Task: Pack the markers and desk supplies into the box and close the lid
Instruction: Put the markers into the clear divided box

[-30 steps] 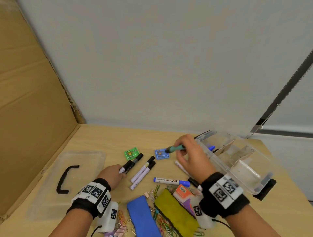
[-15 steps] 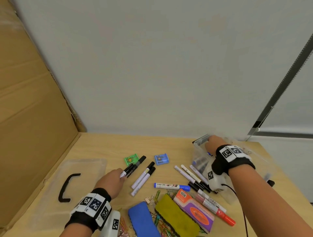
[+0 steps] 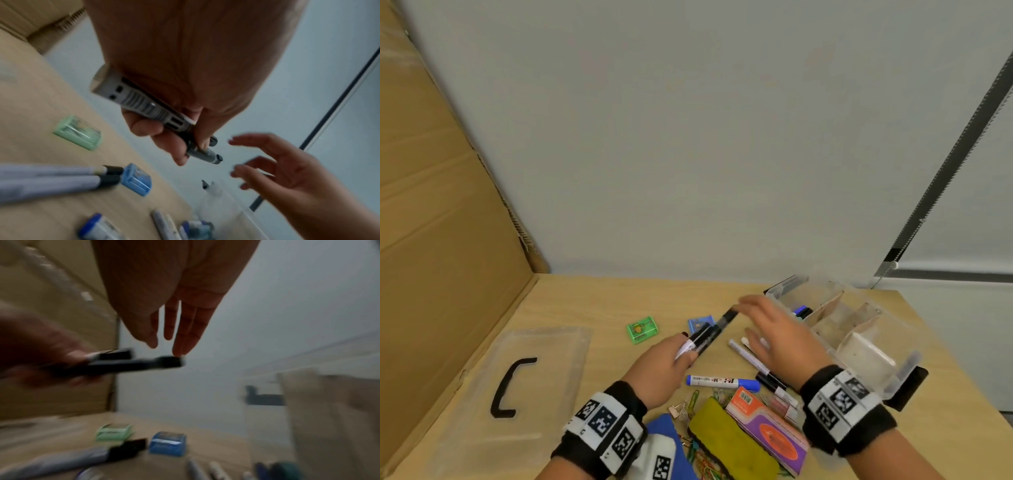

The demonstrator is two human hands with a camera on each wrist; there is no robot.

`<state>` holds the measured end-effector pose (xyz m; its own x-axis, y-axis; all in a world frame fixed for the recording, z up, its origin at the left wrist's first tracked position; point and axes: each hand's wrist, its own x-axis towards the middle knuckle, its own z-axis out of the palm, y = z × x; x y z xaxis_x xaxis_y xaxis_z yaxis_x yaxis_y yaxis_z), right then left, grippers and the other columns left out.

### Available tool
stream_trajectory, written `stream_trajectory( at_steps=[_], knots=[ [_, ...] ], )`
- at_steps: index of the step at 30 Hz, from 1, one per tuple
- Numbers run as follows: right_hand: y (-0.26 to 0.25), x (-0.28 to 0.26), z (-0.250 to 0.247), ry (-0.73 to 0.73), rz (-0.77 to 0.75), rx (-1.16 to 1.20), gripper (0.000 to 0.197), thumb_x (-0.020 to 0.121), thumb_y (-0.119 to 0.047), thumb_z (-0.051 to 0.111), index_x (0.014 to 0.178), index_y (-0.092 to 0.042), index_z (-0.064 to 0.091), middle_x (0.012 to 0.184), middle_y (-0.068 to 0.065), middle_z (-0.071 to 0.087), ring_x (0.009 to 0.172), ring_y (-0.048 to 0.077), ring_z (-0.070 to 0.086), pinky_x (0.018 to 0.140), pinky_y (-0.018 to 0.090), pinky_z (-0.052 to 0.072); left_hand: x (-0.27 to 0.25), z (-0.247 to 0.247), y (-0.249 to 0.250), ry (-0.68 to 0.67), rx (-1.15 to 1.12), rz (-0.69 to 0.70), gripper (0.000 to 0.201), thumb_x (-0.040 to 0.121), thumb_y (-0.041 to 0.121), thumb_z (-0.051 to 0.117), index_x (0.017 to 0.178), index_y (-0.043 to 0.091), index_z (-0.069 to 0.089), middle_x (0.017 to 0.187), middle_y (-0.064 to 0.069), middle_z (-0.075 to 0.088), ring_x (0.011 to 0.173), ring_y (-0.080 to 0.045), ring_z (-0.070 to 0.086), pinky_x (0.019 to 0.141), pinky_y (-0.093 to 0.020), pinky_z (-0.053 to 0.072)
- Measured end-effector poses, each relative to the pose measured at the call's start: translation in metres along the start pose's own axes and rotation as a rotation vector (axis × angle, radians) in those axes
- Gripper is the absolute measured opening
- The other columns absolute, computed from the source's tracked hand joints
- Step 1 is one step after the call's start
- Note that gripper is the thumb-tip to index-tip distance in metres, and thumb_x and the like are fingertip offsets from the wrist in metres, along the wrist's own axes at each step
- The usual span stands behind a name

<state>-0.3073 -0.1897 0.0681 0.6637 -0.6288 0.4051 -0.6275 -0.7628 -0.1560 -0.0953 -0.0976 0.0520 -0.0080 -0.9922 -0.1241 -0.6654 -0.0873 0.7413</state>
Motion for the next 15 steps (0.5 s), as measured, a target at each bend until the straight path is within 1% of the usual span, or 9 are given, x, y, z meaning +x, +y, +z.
stream_trajectory(
  at_steps=[2, 3, 5, 7, 9, 11, 12, 14, 15],
  knots=[
    [-0.015, -0.003, 0.011, -0.053, -0.099, -0.059, 0.045, 0.087, -0.022, 0.061, 0.128, -0.027, 0.045, 0.132, -0.006, 0.051, 0.100, 0.010, 0.060, 0.065, 0.025, 0.057, 0.006, 0.009, 0.012, 0.008, -0.022, 0.052, 0.016, 0.100, 0.028, 0.040, 0.101, 0.018, 0.053, 0.091, -0.003, 0.059, 0.063, -0.005, 0.047, 0.066, -0.029, 0.042],
    [-0.018, -0.002, 0.014, -0.063, -0.110, -0.069, 0.047, 0.086, -0.021, 0.062, 0.128, -0.028, 0.043, 0.128, -0.006, 0.053, 0.100, 0.012, 0.059, 0.063, 0.026, 0.057, 0.008, 0.012, 0.016, 0.011, -0.036, 0.073, 0.015, 0.100, 0.027, 0.040, 0.103, 0.019, 0.053, 0.092, -0.002, 0.059, 0.064, -0.003, 0.046, 0.062, -0.023, 0.039],
    [-0.017, 0.000, 0.015, -0.059, -0.108, -0.070, 0.047, 0.085, -0.020, 0.064, 0.126, -0.028, 0.041, 0.117, -0.005, 0.057, 0.097, 0.015, 0.060, 0.060, 0.026, 0.055, 0.010, 0.015, 0.023, 0.027, -0.046, 0.109, 0.013, 0.100, 0.027, 0.040, 0.103, 0.024, 0.052, 0.090, 0.002, 0.058, 0.068, -0.001, 0.048, 0.061, -0.017, 0.035],
    [-0.011, 0.003, 0.011, -0.063, -0.092, -0.075, 0.046, 0.086, -0.021, 0.065, 0.126, -0.026, 0.042, 0.113, -0.003, 0.059, 0.095, 0.017, 0.061, 0.062, 0.028, 0.056, 0.009, 0.014, 0.024, 0.055, -0.055, 0.125, 0.014, 0.100, 0.028, 0.039, 0.099, 0.024, 0.053, 0.089, 0.005, 0.058, 0.077, -0.003, 0.051, 0.067, -0.018, 0.038],
    [0.000, 0.007, 0.003, -0.068, -0.047, -0.076, 0.038, 0.089, -0.020, 0.062, 0.124, -0.021, 0.049, 0.115, 0.000, 0.060, 0.096, 0.019, 0.061, 0.068, 0.033, 0.057, 0.008, 0.011, 0.021, 0.085, -0.062, 0.110, 0.022, 0.100, 0.028, 0.038, 0.093, 0.016, 0.056, 0.091, 0.000, 0.058, 0.086, -0.014, 0.054, 0.075, -0.026, 0.040],
    [0.017, 0.015, -0.007, -0.045, 0.053, -0.060, 0.027, 0.092, -0.020, 0.058, 0.119, -0.017, 0.056, 0.114, 0.000, 0.058, 0.096, 0.020, 0.060, 0.076, 0.033, 0.055, 0.005, 0.008, 0.015, 0.111, -0.107, 0.073, 0.024, 0.100, 0.026, 0.036, 0.089, 0.014, 0.053, 0.089, -0.005, 0.054, 0.085, -0.025, 0.051, 0.075, -0.032, 0.040],
    [0.030, 0.020, -0.013, -0.033, 0.135, -0.039, 0.024, 0.093, -0.021, 0.056, 0.116, -0.016, 0.058, 0.113, -0.001, 0.057, 0.094, 0.019, 0.060, 0.077, 0.032, 0.054, 0.002, 0.007, 0.012, 0.121, -0.139, 0.055, 0.021, 0.101, 0.025, 0.035, 0.093, 0.018, 0.053, 0.093, -0.007, 0.053, 0.087, -0.028, 0.051, 0.076, -0.033, 0.040],
    [0.057, 0.029, -0.024, -0.025, 0.312, -0.014, 0.017, 0.094, -0.020, 0.053, 0.110, -0.017, 0.057, 0.109, -0.002, 0.055, 0.087, 0.020, 0.058, 0.073, 0.032, 0.051, -0.004, 0.006, 0.003, 0.145, -0.164, 0.018, 0.021, 0.102, 0.022, 0.031, 0.110, 0.027, 0.050, 0.105, -0.009, 0.053, 0.094, -0.025, 0.052, 0.081, -0.029, 0.040],
    [0.070, 0.033, -0.027, -0.049, 0.392, -0.018, 0.013, 0.094, -0.019, 0.052, 0.107, -0.017, 0.056, 0.109, 0.000, 0.055, 0.085, 0.022, 0.058, 0.073, 0.034, 0.051, -0.007, 0.005, -0.002, 0.156, -0.163, 0.004, 0.027, 0.102, 0.021, 0.031, 0.122, 0.027, 0.047, 0.109, -0.008, 0.052, 0.095, -0.023, 0.052, 0.083, -0.027, 0.040]
  ],
)
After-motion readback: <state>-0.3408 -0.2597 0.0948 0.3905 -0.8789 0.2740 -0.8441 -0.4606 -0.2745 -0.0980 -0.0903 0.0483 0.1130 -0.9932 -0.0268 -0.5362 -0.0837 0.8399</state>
